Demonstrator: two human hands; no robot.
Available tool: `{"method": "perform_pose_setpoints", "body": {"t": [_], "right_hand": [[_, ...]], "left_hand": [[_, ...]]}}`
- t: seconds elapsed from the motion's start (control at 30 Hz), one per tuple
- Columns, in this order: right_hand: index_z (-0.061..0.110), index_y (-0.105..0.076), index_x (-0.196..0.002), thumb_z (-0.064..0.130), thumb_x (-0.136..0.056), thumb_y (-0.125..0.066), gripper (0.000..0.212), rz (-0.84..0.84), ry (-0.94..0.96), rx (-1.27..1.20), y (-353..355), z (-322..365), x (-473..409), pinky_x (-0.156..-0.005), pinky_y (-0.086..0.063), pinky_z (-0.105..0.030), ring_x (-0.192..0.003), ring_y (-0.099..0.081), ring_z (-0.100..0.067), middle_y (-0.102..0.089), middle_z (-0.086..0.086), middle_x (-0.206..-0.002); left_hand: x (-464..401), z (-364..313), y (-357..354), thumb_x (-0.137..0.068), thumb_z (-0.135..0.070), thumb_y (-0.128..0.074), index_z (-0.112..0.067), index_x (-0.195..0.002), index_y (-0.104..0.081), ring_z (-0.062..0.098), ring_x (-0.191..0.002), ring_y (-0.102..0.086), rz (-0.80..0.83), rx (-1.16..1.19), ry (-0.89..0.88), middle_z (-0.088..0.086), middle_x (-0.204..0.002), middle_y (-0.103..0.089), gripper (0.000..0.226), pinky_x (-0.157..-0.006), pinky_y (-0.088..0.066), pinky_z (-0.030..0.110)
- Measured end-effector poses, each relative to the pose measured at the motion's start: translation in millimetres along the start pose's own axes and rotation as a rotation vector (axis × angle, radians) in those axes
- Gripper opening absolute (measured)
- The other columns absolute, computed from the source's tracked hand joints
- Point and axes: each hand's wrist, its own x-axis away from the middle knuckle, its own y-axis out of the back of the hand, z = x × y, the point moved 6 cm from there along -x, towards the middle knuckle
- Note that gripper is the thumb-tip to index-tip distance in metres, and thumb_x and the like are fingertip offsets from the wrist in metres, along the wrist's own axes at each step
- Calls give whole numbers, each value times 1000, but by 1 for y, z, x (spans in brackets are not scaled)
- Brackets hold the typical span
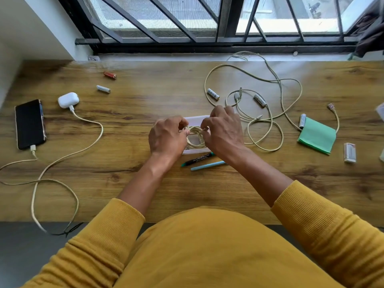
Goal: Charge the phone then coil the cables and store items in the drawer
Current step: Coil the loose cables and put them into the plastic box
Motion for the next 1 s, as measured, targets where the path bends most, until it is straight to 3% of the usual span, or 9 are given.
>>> {"method": "perform_pose_setpoints", "body": {"t": [0.2,0.43,0.57,0.73,0.87,1.0], "right_hand": [[23,-84,-97,37,-98,-64,24,40,26,3,-1,0,4,-82,-44,-38,-99,-52,-26,-67,0,-100],[37,-81,-107,53,-95,-71,22,218,76,-68,-2,2,7,-88,-42,-35,-108,-52,-19,-76,14,-107],[42,-81,-104,38,-94,-77,12,239,33,-48,1,-2,5,-82,-37,-28,-110,-51,-15,-76,18,-103],[41,-81,-105,34,-96,-75,13,239,51,-52,3,3,4,-79,-32,-26,-112,-50,-16,-75,18,-100],[36,-82,-104,27,-92,-78,16,258,17,-237,0,-13,6,-76,-30,-25,-107,-49,-14,-50,28,-77],[32,-85,-98,17,-90,-80,17,163,-62,-480,11,-33,7,-83,-51,-28,-95,-62,-6,-78,15,-93]], "left_hand": [[4,-4,-3,-92,-31,-81,-22,-107,-80,20,-90,-76,-26,33,-20,1,-96,-81,18,-82,-58,34],[4,-3,-7,-87,-29,-86,-18,-108,-78,24,-91,-73,-57,19,-2,2,-92,-79,25,-79,-45,31],[7,-9,-10,-88,-22,-85,-13,-92,-79,27,-89,-70,-39,-52,-65,6,-89,-76,12,-72,-40,30],[7,-11,-14,-90,-20,-82,-9,-91,-82,32,-90,-68,-10,-88,-98,11,-90,-75,12,-74,-43,33],[6,-9,0,-97,-24,-73,-13,-99,-84,27,-90,-73,13,28,-93,8,-95,-81,16,-76,-48,29],[4,-14,17,-98,-22,-72,-10,-114,-81,22,-95,-75,-65,98,-84,8,-107,-81,21,-86,-55,27]]}}
